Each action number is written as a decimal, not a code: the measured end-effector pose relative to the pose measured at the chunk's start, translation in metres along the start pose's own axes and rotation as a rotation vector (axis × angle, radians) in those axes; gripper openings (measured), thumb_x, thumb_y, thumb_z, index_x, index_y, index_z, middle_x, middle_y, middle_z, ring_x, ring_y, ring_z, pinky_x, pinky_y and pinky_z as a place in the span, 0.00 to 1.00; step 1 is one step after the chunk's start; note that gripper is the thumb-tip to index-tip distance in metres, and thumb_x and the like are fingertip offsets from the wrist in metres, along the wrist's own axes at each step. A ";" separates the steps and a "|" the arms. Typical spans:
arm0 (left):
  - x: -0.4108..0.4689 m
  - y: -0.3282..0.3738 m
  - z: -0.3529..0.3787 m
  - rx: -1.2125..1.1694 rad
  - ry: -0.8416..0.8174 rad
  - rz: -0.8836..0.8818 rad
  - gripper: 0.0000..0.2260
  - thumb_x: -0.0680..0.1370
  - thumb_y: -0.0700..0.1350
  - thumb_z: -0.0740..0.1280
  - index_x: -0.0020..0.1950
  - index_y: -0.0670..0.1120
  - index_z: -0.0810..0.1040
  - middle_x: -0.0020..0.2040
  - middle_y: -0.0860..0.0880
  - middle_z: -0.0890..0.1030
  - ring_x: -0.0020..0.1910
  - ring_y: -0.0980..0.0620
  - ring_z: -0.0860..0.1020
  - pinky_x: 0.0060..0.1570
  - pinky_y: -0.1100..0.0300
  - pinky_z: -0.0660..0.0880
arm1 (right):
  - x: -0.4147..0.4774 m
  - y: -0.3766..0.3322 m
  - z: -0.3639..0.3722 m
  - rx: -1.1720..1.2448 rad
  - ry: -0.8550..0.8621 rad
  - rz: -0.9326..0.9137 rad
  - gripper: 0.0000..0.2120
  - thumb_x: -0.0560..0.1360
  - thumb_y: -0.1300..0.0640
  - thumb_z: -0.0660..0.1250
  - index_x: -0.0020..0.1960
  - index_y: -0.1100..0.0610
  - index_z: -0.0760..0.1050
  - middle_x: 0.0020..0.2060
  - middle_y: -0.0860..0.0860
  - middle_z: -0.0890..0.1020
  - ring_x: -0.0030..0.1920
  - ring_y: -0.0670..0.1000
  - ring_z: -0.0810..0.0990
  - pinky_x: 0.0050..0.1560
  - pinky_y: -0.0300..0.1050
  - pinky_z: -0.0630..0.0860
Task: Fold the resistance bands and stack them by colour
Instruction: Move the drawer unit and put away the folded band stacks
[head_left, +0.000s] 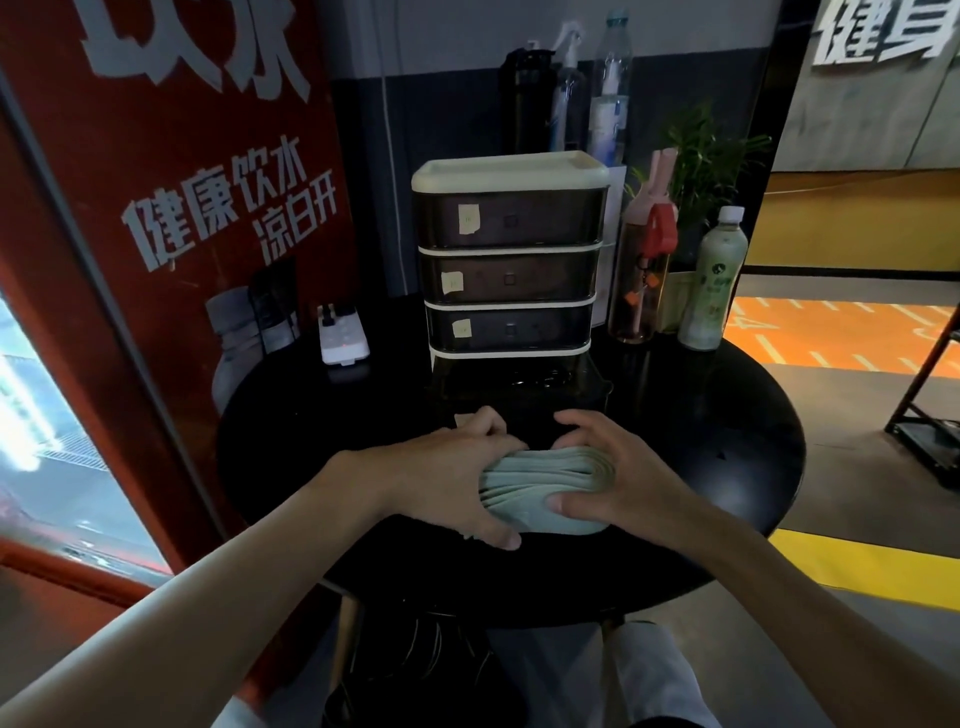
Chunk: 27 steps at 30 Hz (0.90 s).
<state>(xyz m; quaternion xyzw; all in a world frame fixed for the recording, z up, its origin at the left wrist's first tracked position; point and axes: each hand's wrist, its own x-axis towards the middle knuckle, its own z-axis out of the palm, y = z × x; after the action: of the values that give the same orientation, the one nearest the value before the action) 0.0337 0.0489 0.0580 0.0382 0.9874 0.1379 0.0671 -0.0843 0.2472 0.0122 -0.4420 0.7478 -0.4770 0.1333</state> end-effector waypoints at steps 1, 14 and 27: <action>-0.001 -0.002 0.000 -0.029 0.023 0.015 0.34 0.68 0.61 0.76 0.70 0.56 0.68 0.59 0.59 0.66 0.57 0.59 0.71 0.60 0.58 0.74 | 0.000 0.001 -0.001 -0.003 -0.006 0.001 0.39 0.64 0.54 0.81 0.70 0.46 0.66 0.53 0.43 0.80 0.53 0.42 0.80 0.53 0.35 0.75; -0.019 -0.030 0.028 -0.466 0.286 -0.011 0.27 0.67 0.50 0.80 0.63 0.56 0.76 0.56 0.59 0.78 0.54 0.59 0.79 0.54 0.64 0.76 | -0.007 0.000 -0.013 -0.178 -0.112 0.037 0.30 0.63 0.53 0.81 0.60 0.44 0.70 0.53 0.40 0.79 0.53 0.37 0.78 0.52 0.33 0.75; -0.005 -0.034 -0.048 -0.482 0.602 -0.005 0.27 0.67 0.47 0.80 0.64 0.50 0.78 0.55 0.56 0.78 0.51 0.64 0.78 0.49 0.72 0.72 | 0.053 -0.039 -0.043 -0.179 0.153 -0.118 0.24 0.63 0.51 0.81 0.56 0.44 0.76 0.48 0.42 0.79 0.47 0.40 0.79 0.44 0.34 0.77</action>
<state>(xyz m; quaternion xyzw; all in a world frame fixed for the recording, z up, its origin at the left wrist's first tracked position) 0.0299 0.0026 0.0944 -0.0232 0.9024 0.3709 -0.2183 -0.1202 0.2247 0.0784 -0.4577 0.7680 -0.4478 0.0079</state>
